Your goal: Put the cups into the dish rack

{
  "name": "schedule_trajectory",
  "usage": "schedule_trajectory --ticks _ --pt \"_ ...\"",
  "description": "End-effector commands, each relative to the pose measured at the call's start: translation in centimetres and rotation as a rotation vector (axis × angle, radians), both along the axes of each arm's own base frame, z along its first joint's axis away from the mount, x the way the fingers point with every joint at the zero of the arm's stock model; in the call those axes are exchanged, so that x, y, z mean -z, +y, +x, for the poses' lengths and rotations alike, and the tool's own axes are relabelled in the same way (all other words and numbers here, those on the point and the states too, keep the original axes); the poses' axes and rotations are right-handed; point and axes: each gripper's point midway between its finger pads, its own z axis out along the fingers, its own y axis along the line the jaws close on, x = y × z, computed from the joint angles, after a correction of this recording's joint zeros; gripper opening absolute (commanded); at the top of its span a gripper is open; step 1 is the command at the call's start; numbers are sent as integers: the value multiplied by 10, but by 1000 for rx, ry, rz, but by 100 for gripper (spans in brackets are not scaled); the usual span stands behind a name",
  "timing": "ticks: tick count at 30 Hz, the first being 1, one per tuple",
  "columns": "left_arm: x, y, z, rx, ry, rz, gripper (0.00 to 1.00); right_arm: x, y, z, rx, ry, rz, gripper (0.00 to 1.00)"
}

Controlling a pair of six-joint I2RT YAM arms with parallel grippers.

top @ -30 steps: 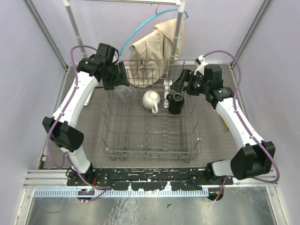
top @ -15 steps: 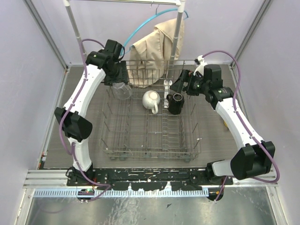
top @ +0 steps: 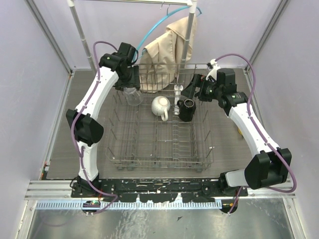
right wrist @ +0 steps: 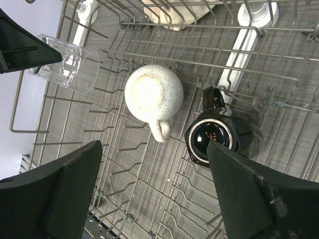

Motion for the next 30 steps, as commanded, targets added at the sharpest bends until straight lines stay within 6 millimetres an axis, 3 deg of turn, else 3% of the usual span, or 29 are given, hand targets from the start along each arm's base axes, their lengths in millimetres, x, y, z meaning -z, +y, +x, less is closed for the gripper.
schedule_trajectory --ticks 1,30 --pt "-1 -7 9 16 -27 -2 0 -9 0 8 -11 -52 -1 92" --pt "47 -11 9 10 -10 73 0 -1 -1 11 -11 -35 -5 92"
